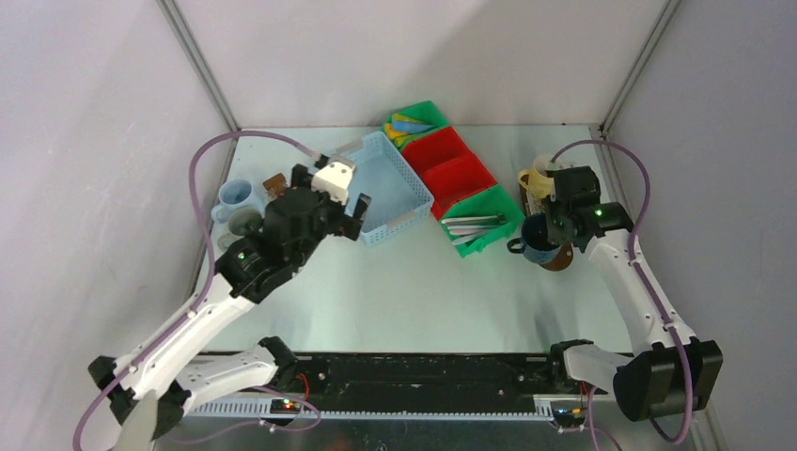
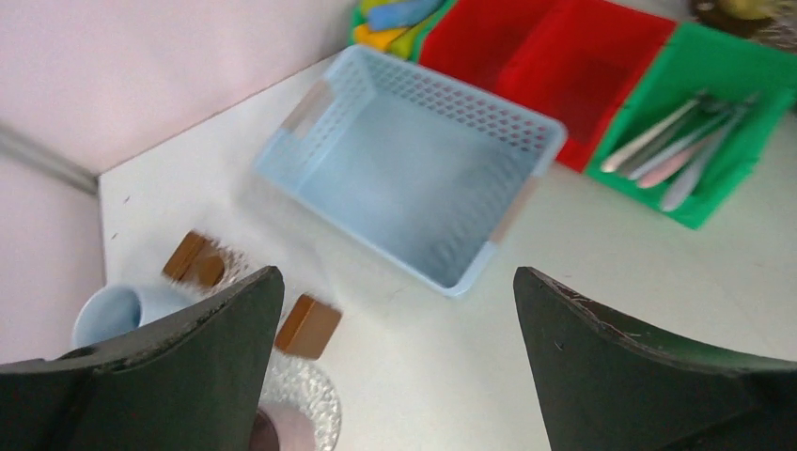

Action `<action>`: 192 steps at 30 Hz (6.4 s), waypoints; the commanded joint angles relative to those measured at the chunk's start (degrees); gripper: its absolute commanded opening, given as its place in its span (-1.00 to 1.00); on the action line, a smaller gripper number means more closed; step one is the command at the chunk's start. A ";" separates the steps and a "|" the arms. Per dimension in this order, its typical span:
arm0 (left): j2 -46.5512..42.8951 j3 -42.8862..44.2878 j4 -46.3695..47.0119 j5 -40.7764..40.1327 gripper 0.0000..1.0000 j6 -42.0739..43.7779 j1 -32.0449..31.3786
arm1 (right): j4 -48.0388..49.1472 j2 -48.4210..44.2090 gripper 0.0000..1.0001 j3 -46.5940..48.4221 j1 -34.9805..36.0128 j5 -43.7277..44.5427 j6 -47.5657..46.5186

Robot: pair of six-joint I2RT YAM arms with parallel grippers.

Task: Prepare toiletry sets of a toothbrush and toothpaste on the tray
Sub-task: Pick up the cup from the storage box, then place the cup on the tray, then move the storage box to the center of the board, then adjust the storage box at the center of the board.

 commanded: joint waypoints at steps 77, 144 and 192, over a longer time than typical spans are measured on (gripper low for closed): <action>14.64 -2.46 5.27 14.85 0.99 -3.65 11.13 | 18.17 -17.71 0.99 -6.19 -18.68 -16.79 4.08; -1.09 -8.77 3.91 19.44 0.99 -15.84 27.67 | 40.75 42.62 0.99 31.56 19.53 -9.61 -1.04; -2.86 -14.48 8.13 8.53 0.99 -13.58 30.97 | 41.80 55.13 0.90 42.85 23.23 -17.39 -1.84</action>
